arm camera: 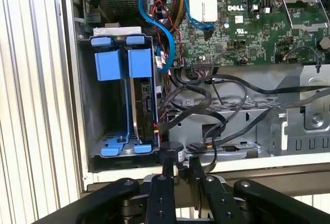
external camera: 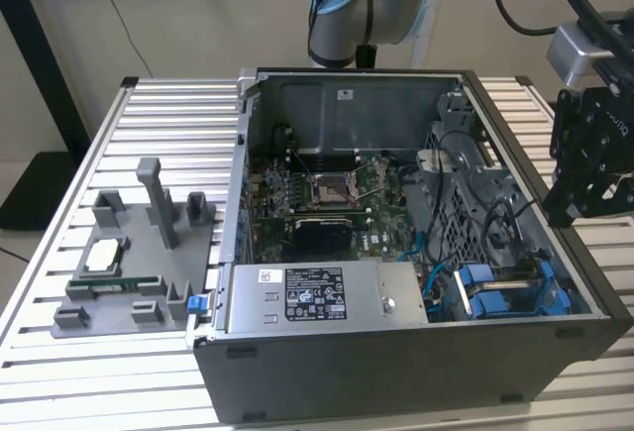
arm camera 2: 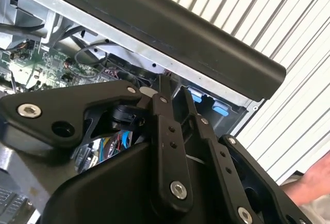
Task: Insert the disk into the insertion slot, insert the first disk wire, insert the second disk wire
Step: 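Insert the second disk wire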
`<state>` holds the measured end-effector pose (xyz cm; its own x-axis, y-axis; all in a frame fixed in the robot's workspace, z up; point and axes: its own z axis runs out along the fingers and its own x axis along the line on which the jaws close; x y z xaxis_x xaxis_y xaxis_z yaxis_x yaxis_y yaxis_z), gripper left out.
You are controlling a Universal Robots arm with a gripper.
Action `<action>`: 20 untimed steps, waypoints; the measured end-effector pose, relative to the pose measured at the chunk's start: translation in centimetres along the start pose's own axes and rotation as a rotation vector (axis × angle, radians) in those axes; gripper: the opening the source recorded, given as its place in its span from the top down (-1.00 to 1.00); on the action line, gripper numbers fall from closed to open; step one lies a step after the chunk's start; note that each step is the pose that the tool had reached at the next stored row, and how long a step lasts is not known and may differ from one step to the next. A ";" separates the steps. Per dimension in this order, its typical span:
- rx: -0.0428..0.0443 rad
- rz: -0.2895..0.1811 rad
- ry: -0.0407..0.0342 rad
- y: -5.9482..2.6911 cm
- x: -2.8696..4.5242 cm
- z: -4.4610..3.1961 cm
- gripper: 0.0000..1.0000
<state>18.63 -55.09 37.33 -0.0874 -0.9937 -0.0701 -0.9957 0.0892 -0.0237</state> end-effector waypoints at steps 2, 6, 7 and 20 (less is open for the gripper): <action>0.0000 0.001 -0.0003 0.00 0.01 0.03 1.00; 0.0001 0.002 -0.0003 -0.02 0.17 0.02 1.00; 0.0001 0.003 -0.0004 -0.02 0.26 0.02 1.00; -0.0003 0.008 -0.0001 0.15 0.76 -0.05 -1.00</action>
<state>18.42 -55.84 37.33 -0.0951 -0.9930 -0.0704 -0.9950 0.0969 -0.0228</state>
